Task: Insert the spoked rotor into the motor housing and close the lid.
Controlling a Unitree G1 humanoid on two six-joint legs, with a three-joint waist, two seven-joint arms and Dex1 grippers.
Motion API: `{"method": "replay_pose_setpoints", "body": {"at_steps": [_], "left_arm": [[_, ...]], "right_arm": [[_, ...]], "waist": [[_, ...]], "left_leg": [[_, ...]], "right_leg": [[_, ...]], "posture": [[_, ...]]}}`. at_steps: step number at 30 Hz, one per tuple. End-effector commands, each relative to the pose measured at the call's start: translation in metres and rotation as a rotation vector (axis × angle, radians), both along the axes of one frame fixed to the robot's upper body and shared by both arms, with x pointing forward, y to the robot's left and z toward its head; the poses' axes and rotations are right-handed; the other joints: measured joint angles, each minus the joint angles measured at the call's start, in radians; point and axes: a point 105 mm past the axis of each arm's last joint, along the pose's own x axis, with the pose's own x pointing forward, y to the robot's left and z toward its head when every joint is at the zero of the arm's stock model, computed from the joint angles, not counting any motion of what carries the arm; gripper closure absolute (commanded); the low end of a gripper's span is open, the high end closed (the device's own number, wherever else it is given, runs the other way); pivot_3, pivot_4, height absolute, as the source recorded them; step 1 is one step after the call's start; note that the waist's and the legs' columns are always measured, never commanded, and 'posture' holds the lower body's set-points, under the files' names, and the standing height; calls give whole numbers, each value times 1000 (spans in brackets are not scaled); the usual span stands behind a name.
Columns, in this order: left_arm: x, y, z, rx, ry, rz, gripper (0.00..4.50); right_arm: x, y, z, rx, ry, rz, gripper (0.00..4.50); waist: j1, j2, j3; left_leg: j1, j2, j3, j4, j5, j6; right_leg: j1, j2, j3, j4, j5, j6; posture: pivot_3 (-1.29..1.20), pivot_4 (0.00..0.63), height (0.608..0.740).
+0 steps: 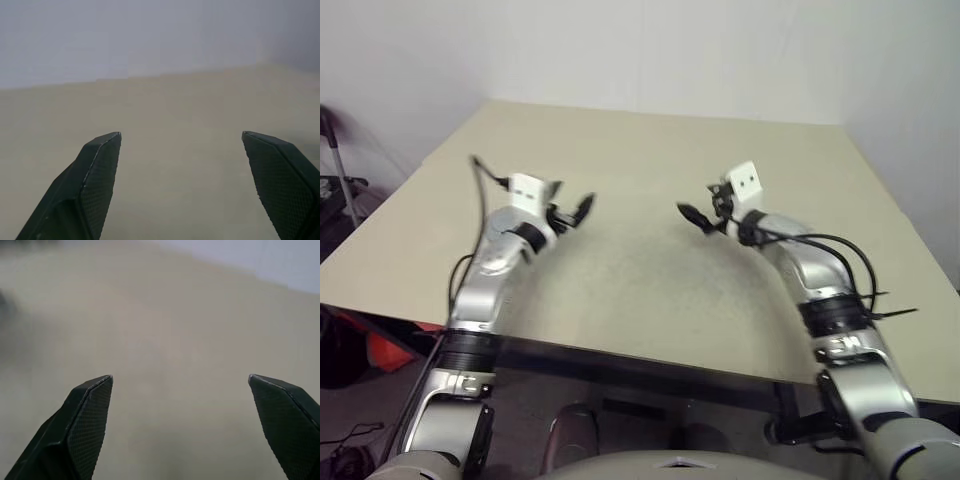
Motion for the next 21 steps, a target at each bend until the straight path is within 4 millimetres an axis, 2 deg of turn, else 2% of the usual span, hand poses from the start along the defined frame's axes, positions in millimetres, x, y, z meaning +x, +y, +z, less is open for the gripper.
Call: {"method": "replay_pose_setpoints", "body": {"at_steps": [1,5,12,21], "left_arm": [[-7,-22,-17,105,-24,-89,431],[-6,-21,-39,164,16,-101,431],[-1,-13,-33,184,-1,-128,431],[2,-22,-27,161,-22,-128,431]], "right_arm": [[-1,2,8,-58,-62,53,0],[-13,3,-6,-107,-27,116,0],[-23,-2,-8,-92,-33,93,0],[-27,-5,-4,-88,-53,64,0]], "waist": [[-15,1,0],[-33,1,0],[-36,1,0],[-35,1,0]], "left_leg": [[0,0,0,0,0,0],[0,4,2,0,0,1],[0,5,4,2,0,9],[3,5,5,3,0,10]], "right_leg": [[0,1,1,0,0,0],[-3,5,1,1,1,-5],[-2,4,1,1,-1,-10],[1,3,1,1,0,-12]], "posture": [[0,0,740],[0,0,740],[0,0,740],[0,0,740]]}}
